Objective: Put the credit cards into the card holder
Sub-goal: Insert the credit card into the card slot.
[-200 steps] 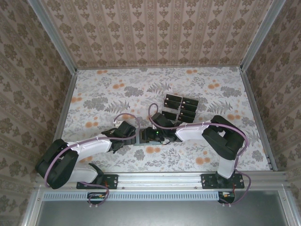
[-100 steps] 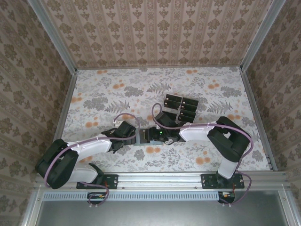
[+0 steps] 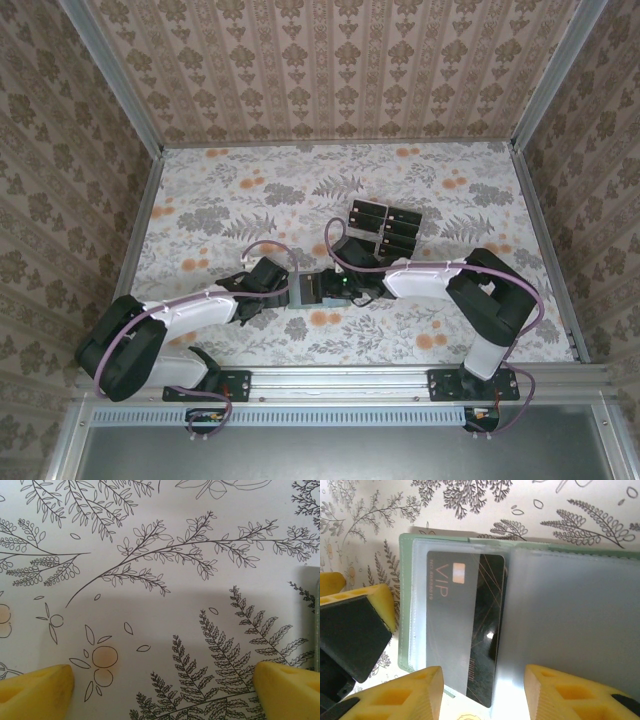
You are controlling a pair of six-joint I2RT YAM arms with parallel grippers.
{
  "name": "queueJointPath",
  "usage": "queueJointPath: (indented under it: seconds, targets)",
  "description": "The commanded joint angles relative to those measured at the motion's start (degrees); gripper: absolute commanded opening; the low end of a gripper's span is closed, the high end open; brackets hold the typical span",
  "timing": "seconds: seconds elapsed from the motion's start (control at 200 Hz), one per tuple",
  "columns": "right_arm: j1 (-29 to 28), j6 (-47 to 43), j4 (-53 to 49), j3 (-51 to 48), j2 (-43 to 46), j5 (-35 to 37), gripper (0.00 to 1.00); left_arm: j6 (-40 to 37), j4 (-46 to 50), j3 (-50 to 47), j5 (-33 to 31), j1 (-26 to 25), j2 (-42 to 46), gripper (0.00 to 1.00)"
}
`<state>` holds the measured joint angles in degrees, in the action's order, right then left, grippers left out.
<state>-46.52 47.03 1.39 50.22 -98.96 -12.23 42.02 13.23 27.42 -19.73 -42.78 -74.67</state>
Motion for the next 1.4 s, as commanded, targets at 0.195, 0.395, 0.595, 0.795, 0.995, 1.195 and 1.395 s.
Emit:
queueJointPath:
  seconds: [0.195, 0.395, 0.595, 0.795, 0.995, 1.195, 1.395]
  targets:
    - [0.0, -0.6, -0.5, 3.4, -1.6, -0.2, 0.46, 0.3, -2.6, -1.5, 3.5, -0.5, -2.3, 0.95]
    - [0.0, -0.5, -0.2, 4.1, -3.8, -0.2, 0.46, 0.3, -2.8, -1.5, 3.7, -0.5, -2.7, 0.95]
    - [-0.1, 0.1, 1.1, 4.5, -5.5, -1.4, 0.46, 0.3, -3.1, -1.7, 3.8, -0.4, -2.8, 0.95]
    - [-0.7, 0.1, 1.2, 5.3, -6.2, -1.8, 0.46, 0.3, -3.4, -1.8, 4.1, -0.4, -2.8, 0.95]
    - [-1.2, 0.1, 1.5, 6.1, -6.8, -2.5, 0.45, 0.4, -3.9, -2.0, 4.3, -0.5, -3.0, 0.95]
    - [-1.9, 0.2, 1.2, 7.2, -7.6, -2.9, 0.45, 0.7, -4.4, -2.2, 4.5, -0.6, -3.1, 0.95]
    - [-2.8, 0.2, 1.2, 8.5, -8.5, -3.3, 0.44, 0.8, -4.7, -2.4, 4.5, -0.7, -3.1, 0.95]
